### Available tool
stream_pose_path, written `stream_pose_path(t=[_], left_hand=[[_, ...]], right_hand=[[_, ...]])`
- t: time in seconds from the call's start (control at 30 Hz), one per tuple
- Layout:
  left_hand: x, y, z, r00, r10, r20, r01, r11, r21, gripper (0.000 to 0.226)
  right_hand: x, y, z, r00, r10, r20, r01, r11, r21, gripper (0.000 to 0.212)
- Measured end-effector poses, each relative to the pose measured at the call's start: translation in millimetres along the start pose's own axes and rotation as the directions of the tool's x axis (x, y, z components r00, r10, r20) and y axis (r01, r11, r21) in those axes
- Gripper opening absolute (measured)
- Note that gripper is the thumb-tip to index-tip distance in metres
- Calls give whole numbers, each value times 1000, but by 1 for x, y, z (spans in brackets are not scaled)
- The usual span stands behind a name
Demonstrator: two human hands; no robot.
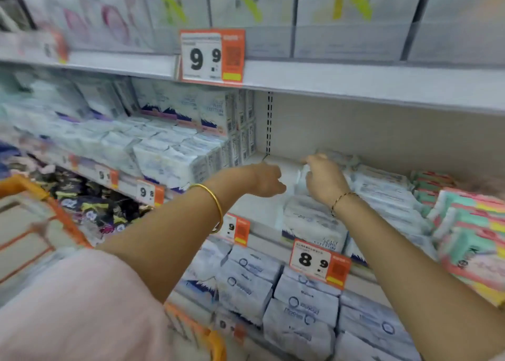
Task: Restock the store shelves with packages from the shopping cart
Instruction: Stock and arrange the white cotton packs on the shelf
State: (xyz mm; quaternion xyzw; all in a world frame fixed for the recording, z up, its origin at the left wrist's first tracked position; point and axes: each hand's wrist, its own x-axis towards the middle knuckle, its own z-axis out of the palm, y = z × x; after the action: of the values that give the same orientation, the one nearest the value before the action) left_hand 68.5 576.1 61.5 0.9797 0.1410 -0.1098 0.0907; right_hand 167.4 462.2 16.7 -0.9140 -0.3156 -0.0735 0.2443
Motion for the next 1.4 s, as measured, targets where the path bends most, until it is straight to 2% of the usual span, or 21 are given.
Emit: stream_pose_path(t=[0.13,0.27,0.33,0.43,0.6,0.7,0.77,0.9,1.0,1.17,1.3,1.4], left_hand=[[-104,-51,14,989,-145,-28,146,989,-1,60],[-202,-114,36,935,-326,-141,331,944,11,60],[-243,-143,42,882,-427,-197,444,894,50,57],[-293,-171,44,809,-540,-232,573,813,103,56],[-330,-196,57,720,-690,-70,685,690,233,66],[-330,-197,84,703,-711,-3,690,682,242,60],[-327,-191,100,702,-707,-83,703,670,239,53],[-322,-183,114,692,-685,-229,720,627,299,52],[-324,-182,118,699,-664,-266,714,624,319,43],[-323,-187,120,678,-639,-364,734,609,298,54],[-321,-189,122,655,-635,-410,747,629,218,55],[-322,-187,120,668,-601,-439,729,647,223,55]], right_hand=[[-74,-73,19,973,-174,150,122,944,307,37],[-135,-142,32,896,-295,333,47,808,588,28],[-158,-170,34,844,-352,404,39,793,608,28],[-179,-199,39,808,-418,415,97,790,605,29],[-192,-222,49,790,-452,414,138,789,598,28],[-195,-225,52,784,-452,424,130,789,601,28],[-197,-226,54,786,-448,425,123,788,604,28],[-199,-226,56,790,-437,430,108,789,604,28],[-200,-226,57,795,-427,430,102,794,599,28],[-201,-224,55,794,-435,425,112,791,601,29],[-201,-221,54,799,-426,424,98,789,607,31],[-202,-219,55,804,-427,414,99,783,614,30]])
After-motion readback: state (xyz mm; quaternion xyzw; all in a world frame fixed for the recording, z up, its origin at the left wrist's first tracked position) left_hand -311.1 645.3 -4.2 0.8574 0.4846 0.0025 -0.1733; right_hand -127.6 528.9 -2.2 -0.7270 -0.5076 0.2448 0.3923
